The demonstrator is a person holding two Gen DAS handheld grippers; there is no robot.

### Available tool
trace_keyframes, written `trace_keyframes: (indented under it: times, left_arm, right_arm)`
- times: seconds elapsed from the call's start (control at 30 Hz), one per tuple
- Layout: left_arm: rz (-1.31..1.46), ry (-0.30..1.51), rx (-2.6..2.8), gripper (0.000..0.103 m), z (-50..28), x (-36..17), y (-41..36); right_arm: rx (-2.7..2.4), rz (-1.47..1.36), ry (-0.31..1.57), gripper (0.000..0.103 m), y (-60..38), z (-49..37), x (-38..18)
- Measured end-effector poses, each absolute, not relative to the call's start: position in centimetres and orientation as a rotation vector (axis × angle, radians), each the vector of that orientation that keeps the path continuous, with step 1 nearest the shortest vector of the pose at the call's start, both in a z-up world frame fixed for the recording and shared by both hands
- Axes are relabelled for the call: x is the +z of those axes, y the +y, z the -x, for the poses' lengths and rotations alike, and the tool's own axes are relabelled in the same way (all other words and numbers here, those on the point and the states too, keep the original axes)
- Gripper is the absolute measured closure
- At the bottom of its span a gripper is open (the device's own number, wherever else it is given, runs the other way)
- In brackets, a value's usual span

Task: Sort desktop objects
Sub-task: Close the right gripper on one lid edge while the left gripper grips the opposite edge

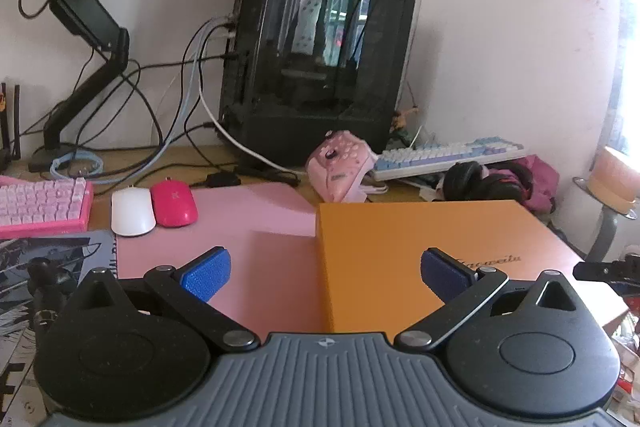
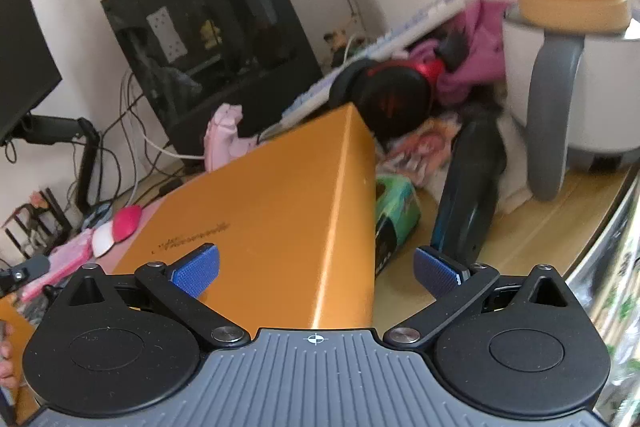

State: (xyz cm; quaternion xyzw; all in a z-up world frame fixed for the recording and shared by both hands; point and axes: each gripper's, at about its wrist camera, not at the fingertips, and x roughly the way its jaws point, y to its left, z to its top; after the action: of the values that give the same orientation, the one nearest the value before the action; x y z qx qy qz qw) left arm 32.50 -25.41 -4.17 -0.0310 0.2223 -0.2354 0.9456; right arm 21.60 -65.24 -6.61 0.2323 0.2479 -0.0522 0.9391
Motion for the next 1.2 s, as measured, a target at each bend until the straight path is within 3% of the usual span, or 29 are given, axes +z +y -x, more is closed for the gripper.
trace_keyframes:
  times: [0.43,0.57,1.2]
  left_arm:
    - [0.056,0.518,-0.454,0.0,-35.0,-5.8,-26.1]
    - [0.065,0.54,-0.443,0.0,-35.7,-6.3,-26.2]
    - [0.232,0.741,-0.612,0.0,-41.5,-8.6,-28.9]
  right_arm:
    - [0.004,-0.587,0.515,0.001,-66.8,-21.5,-9.6]
    - [0.059,-0.628,0.496,0.015,-67.3,-21.2,-9.9]
    - [0.143,-0.674,0.501,0.017,-69.0,-20.9,-11.5]
